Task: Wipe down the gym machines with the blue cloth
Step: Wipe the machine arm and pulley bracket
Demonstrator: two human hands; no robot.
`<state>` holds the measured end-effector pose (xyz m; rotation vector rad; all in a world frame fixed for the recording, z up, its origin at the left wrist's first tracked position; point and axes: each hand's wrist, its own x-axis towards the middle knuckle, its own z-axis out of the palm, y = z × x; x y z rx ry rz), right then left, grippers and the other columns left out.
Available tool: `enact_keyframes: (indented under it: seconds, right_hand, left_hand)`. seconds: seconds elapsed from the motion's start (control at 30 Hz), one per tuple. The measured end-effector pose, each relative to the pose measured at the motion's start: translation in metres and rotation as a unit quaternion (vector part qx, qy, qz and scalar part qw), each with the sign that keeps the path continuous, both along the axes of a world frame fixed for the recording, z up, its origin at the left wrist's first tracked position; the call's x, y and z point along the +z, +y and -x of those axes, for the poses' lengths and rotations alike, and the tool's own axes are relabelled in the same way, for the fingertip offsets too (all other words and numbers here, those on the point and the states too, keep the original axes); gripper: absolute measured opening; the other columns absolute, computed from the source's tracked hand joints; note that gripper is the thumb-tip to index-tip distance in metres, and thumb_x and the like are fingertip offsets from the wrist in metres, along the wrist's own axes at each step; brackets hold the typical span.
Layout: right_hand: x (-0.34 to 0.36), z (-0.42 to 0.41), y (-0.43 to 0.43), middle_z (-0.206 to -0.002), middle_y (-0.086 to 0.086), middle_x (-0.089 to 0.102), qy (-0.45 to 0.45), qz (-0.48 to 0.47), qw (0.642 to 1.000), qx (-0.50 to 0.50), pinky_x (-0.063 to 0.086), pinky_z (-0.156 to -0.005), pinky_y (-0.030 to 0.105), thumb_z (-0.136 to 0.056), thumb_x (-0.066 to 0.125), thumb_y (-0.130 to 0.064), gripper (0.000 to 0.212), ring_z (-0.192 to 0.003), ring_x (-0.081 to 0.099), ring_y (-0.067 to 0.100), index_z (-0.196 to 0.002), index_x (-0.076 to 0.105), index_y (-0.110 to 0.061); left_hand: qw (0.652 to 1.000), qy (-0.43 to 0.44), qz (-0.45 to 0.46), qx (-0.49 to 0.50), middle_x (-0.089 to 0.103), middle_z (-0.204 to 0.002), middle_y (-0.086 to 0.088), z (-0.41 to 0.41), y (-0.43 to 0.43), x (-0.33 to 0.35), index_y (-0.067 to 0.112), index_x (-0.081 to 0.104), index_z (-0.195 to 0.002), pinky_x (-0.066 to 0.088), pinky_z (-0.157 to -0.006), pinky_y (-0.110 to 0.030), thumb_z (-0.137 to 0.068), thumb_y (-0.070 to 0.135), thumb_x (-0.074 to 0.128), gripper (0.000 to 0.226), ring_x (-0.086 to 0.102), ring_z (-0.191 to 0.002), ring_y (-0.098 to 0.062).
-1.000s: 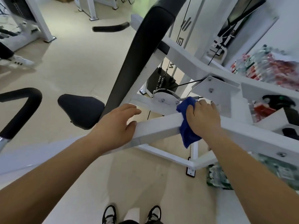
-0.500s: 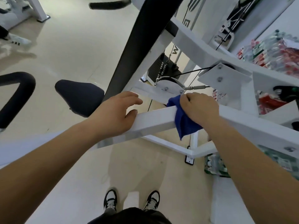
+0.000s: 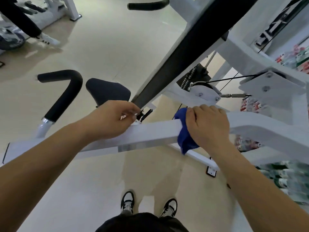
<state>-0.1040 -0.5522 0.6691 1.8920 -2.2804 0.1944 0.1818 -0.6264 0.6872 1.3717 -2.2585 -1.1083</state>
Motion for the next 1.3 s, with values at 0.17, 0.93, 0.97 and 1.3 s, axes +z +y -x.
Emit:
enact_keyframes:
  seconds: [0.17,0.93,0.97,1.3]
  right_hand:
    - [-0.009,-0.1,0.001,-0.076,0.001,0.059,-0.033,0.01,0.999,0.037,0.042,-0.076,0.042,-0.1,0.029,-0.037,0.039,-0.071,0.049,0.027,-0.076,0.053,-0.019]
    - [0.002,-0.112,-0.007,-0.06,-0.008,0.041,-0.02,-0.024,0.999,0.036,0.029,-0.068,0.033,-0.093,0.013,-0.044,0.041,-0.056,0.039,0.018,-0.065,0.036,-0.026]
    - [0.001,-0.125,-0.005,-0.059,-0.007,0.041,-0.02,-0.019,0.999,0.04,0.031,-0.068,0.034,-0.095,0.017,-0.042,0.04,-0.057,0.041,0.019,-0.064,0.036,-0.025]
    - [-0.005,-0.171,-0.013,-0.064,-0.009,0.051,-0.022,-0.067,0.985,0.159,0.041,-0.057,0.032,-0.101,0.016,-0.042,0.044,-0.057,0.047,0.016,-0.071,0.043,-0.025]
  left_hand:
    - [0.996,-0.04,0.071,-0.032,0.067,-0.102,0.02,-0.048,0.023,-0.003,0.033,0.074,-0.113,0.056,-0.084,-0.035,-0.095,0.034,0.066,0.02,0.063,-0.094,-0.005]
    - [0.986,0.025,0.104,0.129,0.067,-0.093,0.021,-0.126,0.044,-0.023,0.029,0.076,-0.103,0.054,-0.082,-0.027,-0.078,0.032,0.057,0.032,0.06,-0.095,0.003]
    - [0.986,0.031,0.095,0.132,0.067,-0.092,0.02,-0.125,0.044,-0.021,0.028,0.076,-0.102,0.054,-0.082,-0.026,-0.076,0.031,0.056,0.032,0.06,-0.094,0.004]
    - [0.972,-0.033,0.154,0.177,0.07,-0.094,0.017,-0.152,0.048,-0.019,0.023,0.078,-0.096,0.059,-0.074,-0.033,-0.085,0.017,0.058,0.024,0.063,-0.089,-0.005]
